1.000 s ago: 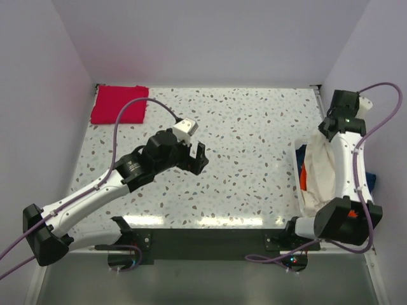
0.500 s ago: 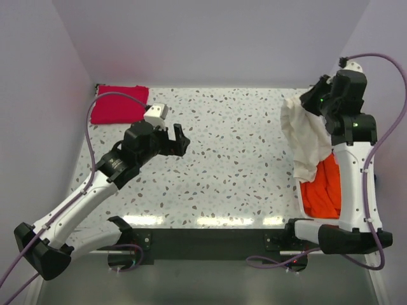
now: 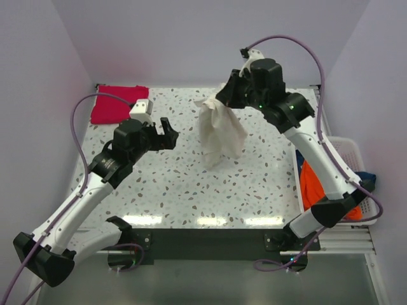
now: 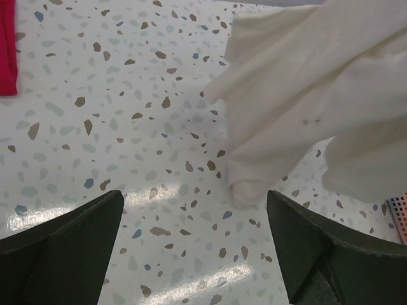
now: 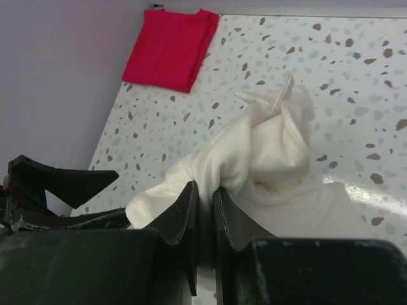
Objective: Fold and stack the t-shirts
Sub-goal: Move the tshirt to the center of the board, then flatten the tshirt out
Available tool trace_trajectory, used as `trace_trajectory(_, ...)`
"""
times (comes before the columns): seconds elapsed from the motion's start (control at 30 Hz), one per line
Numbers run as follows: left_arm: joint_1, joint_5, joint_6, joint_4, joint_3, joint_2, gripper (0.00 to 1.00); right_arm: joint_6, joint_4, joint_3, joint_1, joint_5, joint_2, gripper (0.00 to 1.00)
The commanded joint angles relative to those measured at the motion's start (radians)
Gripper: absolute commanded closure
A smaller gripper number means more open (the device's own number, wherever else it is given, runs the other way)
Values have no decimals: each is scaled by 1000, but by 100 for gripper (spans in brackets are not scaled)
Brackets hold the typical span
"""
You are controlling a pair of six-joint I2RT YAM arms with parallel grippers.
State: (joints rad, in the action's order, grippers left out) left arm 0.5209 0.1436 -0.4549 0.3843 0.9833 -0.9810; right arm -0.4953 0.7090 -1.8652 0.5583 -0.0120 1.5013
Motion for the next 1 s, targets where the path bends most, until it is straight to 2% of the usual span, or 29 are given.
trace_trajectory(0.0, -27, 4, -18, -19, -9, 16, 0, -23, -74, -127, 58, 6, 52, 99)
trace_trajectory(0.13, -41, -12, -31, -22, -20, 4, 0, -28, -31, -175, 66, -26, 145, 98)
trace_trajectory(0.23, -44, -22, -51, -32, -46, 1, 0, -38, -32, -83, 32, -109, 146, 94)
trace_trajectory(0.33, -45, -45, -74, -33, -67, -22, 0, -89, -78, 79, -115, -1, 149, 92)
trace_trajectory(0.37, -47, -48, -79, -35, -75, -27, 0, -92, -109, 169, -186, 7, 146, 89)
trace_trajectory(0.4, -47, -50, -85, -35, -83, -33, 1, -91, -117, 211, -214, -2, 149, 75)
trace_trajectory(0.47, -47, -53, -105, -42, -109, -44, 1, -71, -114, 302, -277, 7, 158, 63)
trace_trajectory(0.5, -47, -56, -111, -51, -118, -48, 2, -62, -117, 329, -285, 10, 157, 54)
trace_trajectory(0.6, -48, -55, -155, -71, -162, -87, 6, -32, -169, 451, -282, 6, 108, 41)
trace_trajectory(0.63, -48, -58, -165, -79, -175, -97, 7, -31, -180, 477, -278, 3, 97, 40)
trace_trajectory(0.87, -50, -88, -260, -231, -271, -225, 18, -25, -206, 661, -161, -109, 43, 38)
trace_trajectory(0.97, -50, -85, -272, -272, -255, -318, 21, -31, -210, 713, -106, -127, 34, 38)
